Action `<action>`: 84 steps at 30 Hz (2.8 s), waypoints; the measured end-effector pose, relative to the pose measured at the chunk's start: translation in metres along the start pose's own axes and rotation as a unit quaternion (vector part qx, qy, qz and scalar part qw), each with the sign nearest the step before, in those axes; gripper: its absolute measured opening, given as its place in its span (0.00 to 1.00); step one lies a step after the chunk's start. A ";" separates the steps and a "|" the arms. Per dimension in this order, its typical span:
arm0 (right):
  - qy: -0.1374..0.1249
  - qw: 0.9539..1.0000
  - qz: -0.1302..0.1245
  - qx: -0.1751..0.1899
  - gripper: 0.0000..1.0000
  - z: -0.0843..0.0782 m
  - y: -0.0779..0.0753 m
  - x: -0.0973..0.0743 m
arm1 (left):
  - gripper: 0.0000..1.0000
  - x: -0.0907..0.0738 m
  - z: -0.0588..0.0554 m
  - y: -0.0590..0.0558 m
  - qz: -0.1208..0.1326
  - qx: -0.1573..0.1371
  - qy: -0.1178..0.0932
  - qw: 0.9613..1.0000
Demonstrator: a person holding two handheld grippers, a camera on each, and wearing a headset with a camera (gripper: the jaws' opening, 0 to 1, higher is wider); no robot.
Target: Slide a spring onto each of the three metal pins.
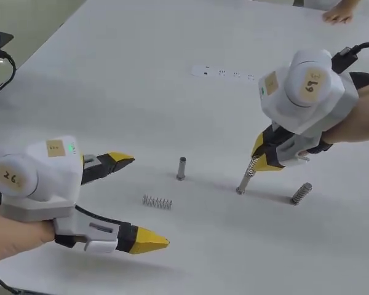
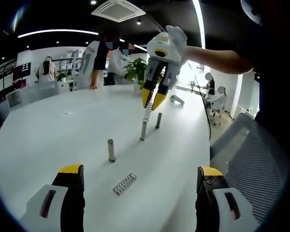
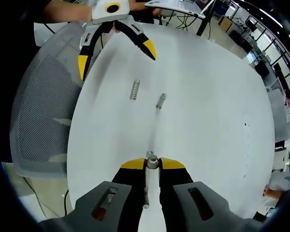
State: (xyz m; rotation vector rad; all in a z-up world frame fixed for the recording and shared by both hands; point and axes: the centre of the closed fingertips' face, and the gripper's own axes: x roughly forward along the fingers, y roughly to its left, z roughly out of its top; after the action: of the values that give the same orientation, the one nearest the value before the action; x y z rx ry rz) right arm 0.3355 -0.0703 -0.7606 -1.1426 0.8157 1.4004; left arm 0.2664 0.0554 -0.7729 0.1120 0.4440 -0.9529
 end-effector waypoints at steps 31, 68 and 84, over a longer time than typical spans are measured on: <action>0.005 1.000 0.005 -0.003 0.07 -0.005 0.001 0.016 | 0.96 -0.002 -0.002 0.002 0.008 -0.007 -0.002 1.000; 0.013 1.000 0.025 0.008 0.07 -0.019 0.006 0.053 | 0.95 -0.002 -0.003 0.006 0.008 -0.010 0.001 1.000; 0.018 0.999 0.028 0.003 0.08 -0.021 0.005 0.055 | 0.95 -0.001 -0.003 0.004 0.007 -0.009 0.003 1.000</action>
State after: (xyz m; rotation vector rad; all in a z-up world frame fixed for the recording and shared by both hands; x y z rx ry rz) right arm 0.3384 -0.0738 -0.8198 -1.1503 0.8823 1.4251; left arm 0.2677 0.0595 -0.7759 0.1009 0.4567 -0.9357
